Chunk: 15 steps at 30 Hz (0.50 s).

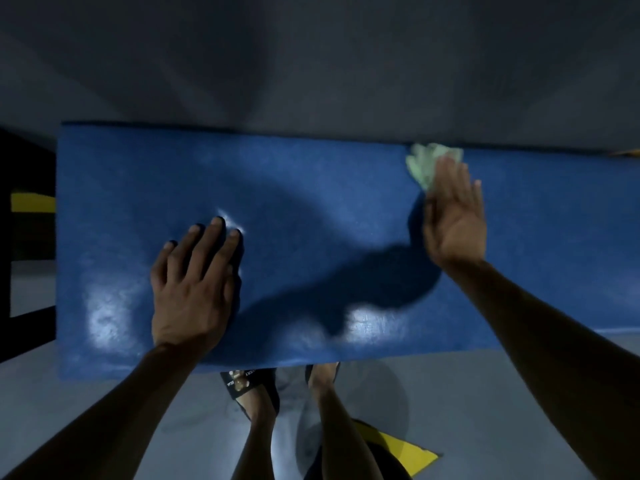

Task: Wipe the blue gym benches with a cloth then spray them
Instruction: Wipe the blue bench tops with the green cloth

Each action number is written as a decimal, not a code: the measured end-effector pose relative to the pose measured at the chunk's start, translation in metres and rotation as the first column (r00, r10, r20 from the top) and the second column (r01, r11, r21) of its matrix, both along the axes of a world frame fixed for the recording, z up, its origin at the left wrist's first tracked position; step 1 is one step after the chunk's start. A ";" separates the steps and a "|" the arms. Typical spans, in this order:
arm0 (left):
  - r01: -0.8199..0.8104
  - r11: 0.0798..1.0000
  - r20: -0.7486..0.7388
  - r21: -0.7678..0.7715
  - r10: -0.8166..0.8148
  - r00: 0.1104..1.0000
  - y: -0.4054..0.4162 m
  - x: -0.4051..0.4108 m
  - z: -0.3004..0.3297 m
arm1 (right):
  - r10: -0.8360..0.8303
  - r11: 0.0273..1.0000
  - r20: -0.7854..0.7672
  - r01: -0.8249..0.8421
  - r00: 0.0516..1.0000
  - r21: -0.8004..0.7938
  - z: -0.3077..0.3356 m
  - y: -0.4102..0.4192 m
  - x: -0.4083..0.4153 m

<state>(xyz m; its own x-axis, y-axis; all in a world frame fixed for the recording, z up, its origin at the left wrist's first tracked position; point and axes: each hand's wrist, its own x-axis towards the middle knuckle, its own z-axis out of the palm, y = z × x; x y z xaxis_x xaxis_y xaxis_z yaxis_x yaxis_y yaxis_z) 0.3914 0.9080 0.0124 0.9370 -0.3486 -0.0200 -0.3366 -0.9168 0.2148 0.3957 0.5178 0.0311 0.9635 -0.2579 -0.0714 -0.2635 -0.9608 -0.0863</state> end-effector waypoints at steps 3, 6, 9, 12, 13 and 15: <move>-0.002 1.000 0.028 0.000 0.002 1.000 0.000 0.001 -0.001 | -0.248 0.968 0.030 0.246 0.968 0.039 -0.005 0.043 0.019; 0.009 1.000 0.039 0.000 -0.009 0.999 0.000 0.001 -0.001 | -0.155 0.984 0.135 0.141 0.979 0.109 -0.012 0.126 0.048; 0.006 1.000 0.028 0.011 -0.006 1.000 0.000 0.001 0.000 | 0.206 0.958 0.149 -0.231 0.967 0.170 -0.011 0.162 0.061; 0.005 1.000 0.015 0.009 -0.005 1.000 -0.001 0.001 0.000 | 0.395 0.912 0.103 -0.403 0.913 0.072 -0.008 0.102 0.058; 0.001 1.000 0.010 0.010 -0.001 1.000 -0.001 0.001 0.000 | 0.369 0.926 0.082 -0.374 0.926 0.048 -0.009 0.072 0.053; 0.000 1.000 0.002 0.003 0.000 1.000 0.000 0.001 0.000 | 0.231 0.972 0.036 -0.232 0.972 0.031 -0.004 0.019 0.039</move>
<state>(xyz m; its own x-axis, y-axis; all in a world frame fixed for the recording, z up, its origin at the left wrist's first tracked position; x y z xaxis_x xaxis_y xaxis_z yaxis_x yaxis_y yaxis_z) 0.3919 0.9078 0.0123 0.9371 -0.3485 -0.0193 -0.3370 -0.9176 0.2109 0.4347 0.5372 0.0276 0.9987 -0.0253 -0.0444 -0.0307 -0.9916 -0.1257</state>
